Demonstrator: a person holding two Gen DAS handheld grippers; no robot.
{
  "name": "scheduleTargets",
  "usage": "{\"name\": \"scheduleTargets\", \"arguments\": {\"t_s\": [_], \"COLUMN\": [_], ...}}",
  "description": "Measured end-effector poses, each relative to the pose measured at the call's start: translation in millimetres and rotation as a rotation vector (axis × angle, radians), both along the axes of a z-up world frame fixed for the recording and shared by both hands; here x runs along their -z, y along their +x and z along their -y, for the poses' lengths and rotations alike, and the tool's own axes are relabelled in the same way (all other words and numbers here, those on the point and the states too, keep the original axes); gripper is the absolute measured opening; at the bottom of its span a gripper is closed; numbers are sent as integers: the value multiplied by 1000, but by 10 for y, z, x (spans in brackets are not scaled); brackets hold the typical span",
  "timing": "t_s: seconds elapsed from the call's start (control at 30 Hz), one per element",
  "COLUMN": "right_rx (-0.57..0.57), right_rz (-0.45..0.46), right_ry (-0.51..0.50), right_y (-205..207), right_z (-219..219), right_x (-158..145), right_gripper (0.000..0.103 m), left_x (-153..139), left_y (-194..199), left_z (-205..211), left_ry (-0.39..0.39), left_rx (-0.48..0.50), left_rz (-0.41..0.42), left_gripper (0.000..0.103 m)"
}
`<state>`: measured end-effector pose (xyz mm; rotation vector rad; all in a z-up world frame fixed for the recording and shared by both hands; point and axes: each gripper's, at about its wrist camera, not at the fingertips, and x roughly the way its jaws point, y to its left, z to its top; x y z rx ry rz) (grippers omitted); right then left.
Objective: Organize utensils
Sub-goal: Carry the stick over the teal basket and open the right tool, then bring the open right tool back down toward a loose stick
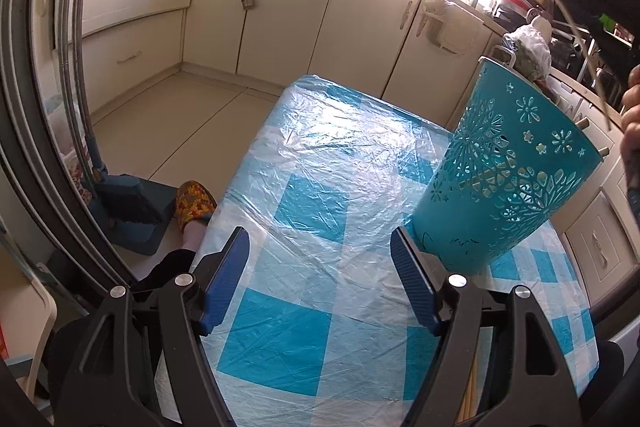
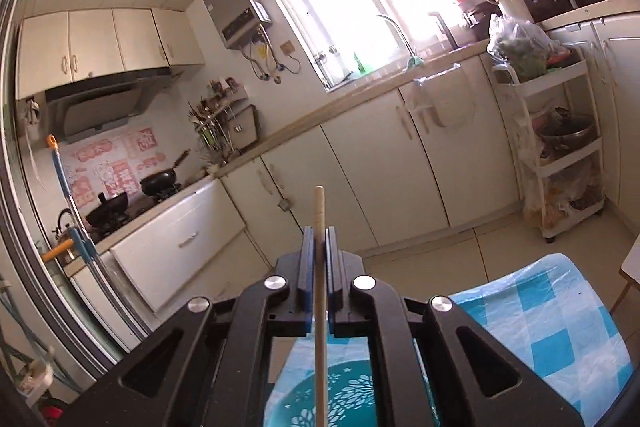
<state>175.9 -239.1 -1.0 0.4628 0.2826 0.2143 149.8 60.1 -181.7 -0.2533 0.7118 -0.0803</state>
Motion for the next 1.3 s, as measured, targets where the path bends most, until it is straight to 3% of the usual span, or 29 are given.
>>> {"name": "scheduleTargets", "arguments": {"t_s": [0.43,0.57,0.83,0.93,1.07,1.3], "right_rx": [-49,-58,-26,-52,-136,-152], "right_rz": [-36,-25,6,-112,-378,-559], "right_ry": [-62,-87,-128,-194,-216,-240], "right_y": [-161,-442,-1289,-1466,-1342,-841], "right_z": [-29,0,106,-43,-272,-473], "right_x": [107,95,98,408,1106,1587], "right_gripper": [7,21,25,25,20,17], "left_x": [18,20,25,28,33,40], "left_y": [22,21,24,24,18,15], "left_z": [-32,-27,-24,-17,-13,-36], "left_ry": [-14,-15,-15,-17,-15,-27], "left_rx": [-4,-8,-14,-18,-19,-23], "left_rz": [-5,-6,-7,-7,-8,-9], "left_gripper": [70,71,72,72,73,75]}}
